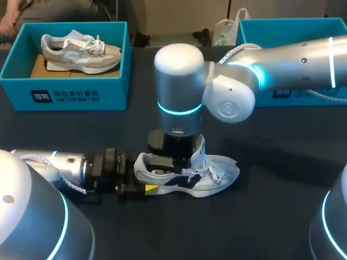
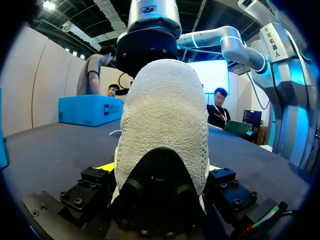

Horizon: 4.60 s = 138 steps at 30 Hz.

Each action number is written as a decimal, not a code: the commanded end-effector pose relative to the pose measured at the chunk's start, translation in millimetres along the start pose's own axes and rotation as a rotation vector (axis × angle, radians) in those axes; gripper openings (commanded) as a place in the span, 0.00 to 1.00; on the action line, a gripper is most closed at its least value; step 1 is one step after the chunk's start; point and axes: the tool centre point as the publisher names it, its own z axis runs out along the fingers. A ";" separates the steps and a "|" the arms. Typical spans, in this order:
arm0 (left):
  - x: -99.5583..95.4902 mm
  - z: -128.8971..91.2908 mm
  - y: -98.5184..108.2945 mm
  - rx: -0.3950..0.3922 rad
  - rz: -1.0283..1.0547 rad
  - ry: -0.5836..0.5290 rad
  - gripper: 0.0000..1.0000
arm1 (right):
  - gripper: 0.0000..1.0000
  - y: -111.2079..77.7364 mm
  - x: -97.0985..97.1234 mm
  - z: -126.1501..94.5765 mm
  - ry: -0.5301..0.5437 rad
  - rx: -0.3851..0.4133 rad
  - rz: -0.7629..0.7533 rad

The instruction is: Take the shoe out of the shoebox, open the shoe tongue, remove and reinsert the insole, then place the shoe into the shoebox

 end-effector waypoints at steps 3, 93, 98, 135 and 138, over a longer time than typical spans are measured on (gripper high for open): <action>-0.1 -0.1 -0.2 0.001 -0.001 -0.002 0.00 | 0.31 6.1 10.0 29.0 0.076 0.013 -0.006; -0.1 -0.1 -0.2 0.001 -0.001 -0.002 0.00 | 0.04 23.7 2.4 -44.8 0.119 -0.286 -0.082; -0.1 -0.1 -0.2 0.001 -0.001 -0.002 0.00 | 0.00 21.2 7.3 -45.4 0.144 -0.270 -0.101; -0.1 -0.1 -0.2 0.001 -0.001 -0.002 0.00 | 0.00 21.9 11.5 -83.3 0.067 -0.246 -0.544; -0.1 -0.1 -0.2 0.001 -0.001 -0.002 0.00 | 0.00 34.4 10.6 -83.4 0.090 -0.226 -0.581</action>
